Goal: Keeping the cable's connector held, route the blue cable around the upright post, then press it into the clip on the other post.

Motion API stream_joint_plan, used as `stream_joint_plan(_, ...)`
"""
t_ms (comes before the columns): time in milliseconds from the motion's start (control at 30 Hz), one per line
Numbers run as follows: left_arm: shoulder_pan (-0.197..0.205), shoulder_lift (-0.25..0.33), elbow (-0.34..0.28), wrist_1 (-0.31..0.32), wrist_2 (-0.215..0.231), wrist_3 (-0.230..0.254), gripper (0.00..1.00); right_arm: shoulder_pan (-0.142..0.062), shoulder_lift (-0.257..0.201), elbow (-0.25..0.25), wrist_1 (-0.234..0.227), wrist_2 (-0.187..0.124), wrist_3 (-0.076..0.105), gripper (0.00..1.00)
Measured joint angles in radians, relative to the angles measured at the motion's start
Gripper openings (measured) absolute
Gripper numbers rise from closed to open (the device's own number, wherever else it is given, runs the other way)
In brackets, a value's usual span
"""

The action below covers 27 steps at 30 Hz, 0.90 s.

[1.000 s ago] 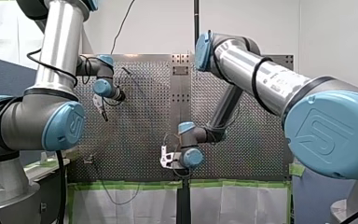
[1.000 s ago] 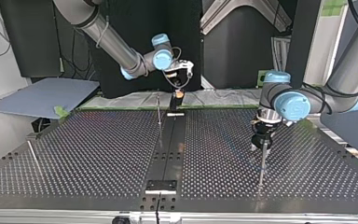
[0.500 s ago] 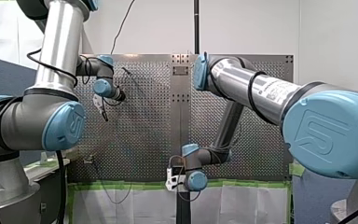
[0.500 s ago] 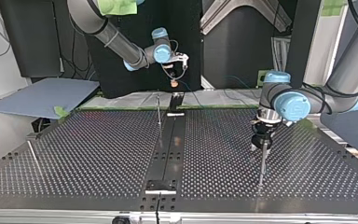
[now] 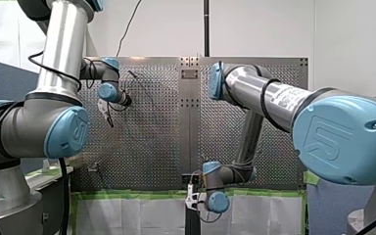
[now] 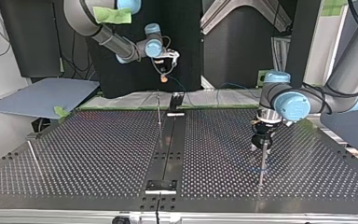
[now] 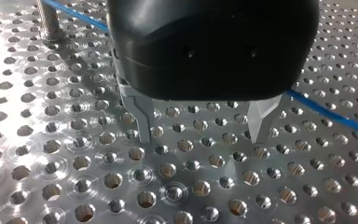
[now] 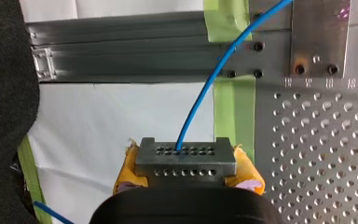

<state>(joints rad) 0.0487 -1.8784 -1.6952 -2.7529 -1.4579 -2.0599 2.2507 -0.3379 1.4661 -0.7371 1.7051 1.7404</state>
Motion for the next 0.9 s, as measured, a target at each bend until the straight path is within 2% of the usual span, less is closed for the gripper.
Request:
stream_joint_plan(300,0.000,0.000,0.000,0.000,0.000,-0.002,0.98,-0.040,0.016,0.027,-0.060,0.000,0.002,0.00)
stream_joint_plan(533,0.000,-0.001,0.000,0.001,0.000,-0.006,0.98,-0.061,0.043,0.039,-0.074,0.008,-0.003,0.00)
stream_joint_plan(767,0.000,0.000,0.000,0.002,0.000,-0.009,0.98,-0.075,0.040,0.067,-0.086,0.023,-0.012,0.00)
stream_joint_plan(900,0.001,-0.001,0.000,0.003,0.000,-0.013,0.98,-0.087,0.016,0.105,-0.116,0.031,-0.013,0.00)
